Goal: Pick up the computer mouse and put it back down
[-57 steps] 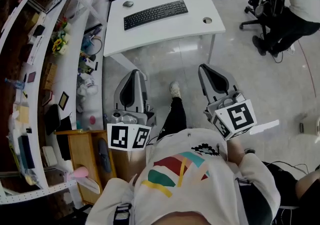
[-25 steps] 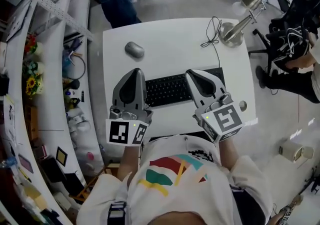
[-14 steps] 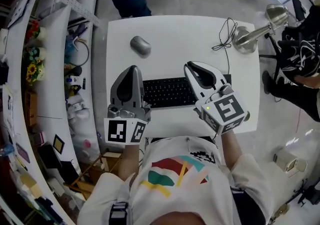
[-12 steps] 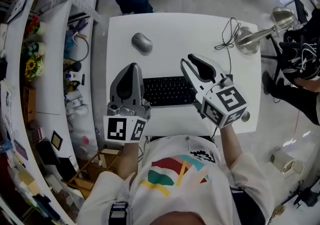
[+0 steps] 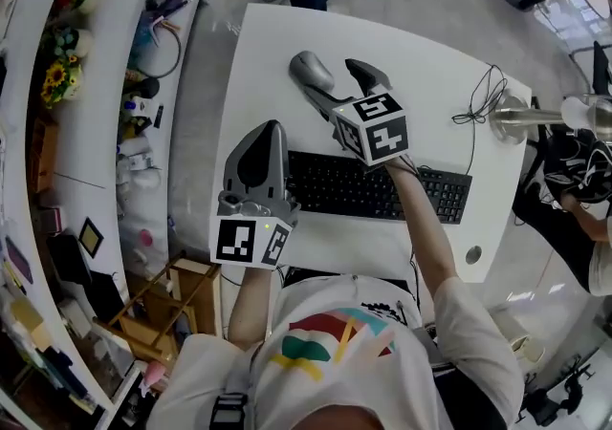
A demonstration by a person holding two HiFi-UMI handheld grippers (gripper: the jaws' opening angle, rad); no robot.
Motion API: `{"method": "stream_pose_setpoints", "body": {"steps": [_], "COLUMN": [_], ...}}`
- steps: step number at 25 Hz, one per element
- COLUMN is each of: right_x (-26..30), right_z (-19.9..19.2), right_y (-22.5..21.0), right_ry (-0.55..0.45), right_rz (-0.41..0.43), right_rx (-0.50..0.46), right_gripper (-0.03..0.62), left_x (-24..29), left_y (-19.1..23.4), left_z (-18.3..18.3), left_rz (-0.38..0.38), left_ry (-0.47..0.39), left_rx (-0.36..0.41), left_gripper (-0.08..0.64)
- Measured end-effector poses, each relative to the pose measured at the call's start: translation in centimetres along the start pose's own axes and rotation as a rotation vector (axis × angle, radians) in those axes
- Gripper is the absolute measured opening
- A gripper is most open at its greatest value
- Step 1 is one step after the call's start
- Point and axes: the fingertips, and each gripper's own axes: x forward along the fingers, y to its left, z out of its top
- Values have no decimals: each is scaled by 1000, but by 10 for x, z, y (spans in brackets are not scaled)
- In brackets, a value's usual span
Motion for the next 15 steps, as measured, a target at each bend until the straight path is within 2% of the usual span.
{"method": "stream_pose_setpoints", "body": {"steps": [5, 12, 15], "right_x": [52, 93, 104], "right_z": [-19, -37, -46], "right_y": [-4, 2, -5], "right_ry": [114, 221, 266], "right_rz": [-2, -35, -59], "right_rx": [-48, -132, -135], "right_gripper": [345, 345, 345], "left_x": [3, 6, 9], "left_y": [32, 67, 73], "left_z": [-20, -41, -44], "left_rz": [46, 99, 99], "left_ry": [27, 52, 48], "left_rx": [-39, -91, -94], "left_gripper": [46, 46, 46]}}
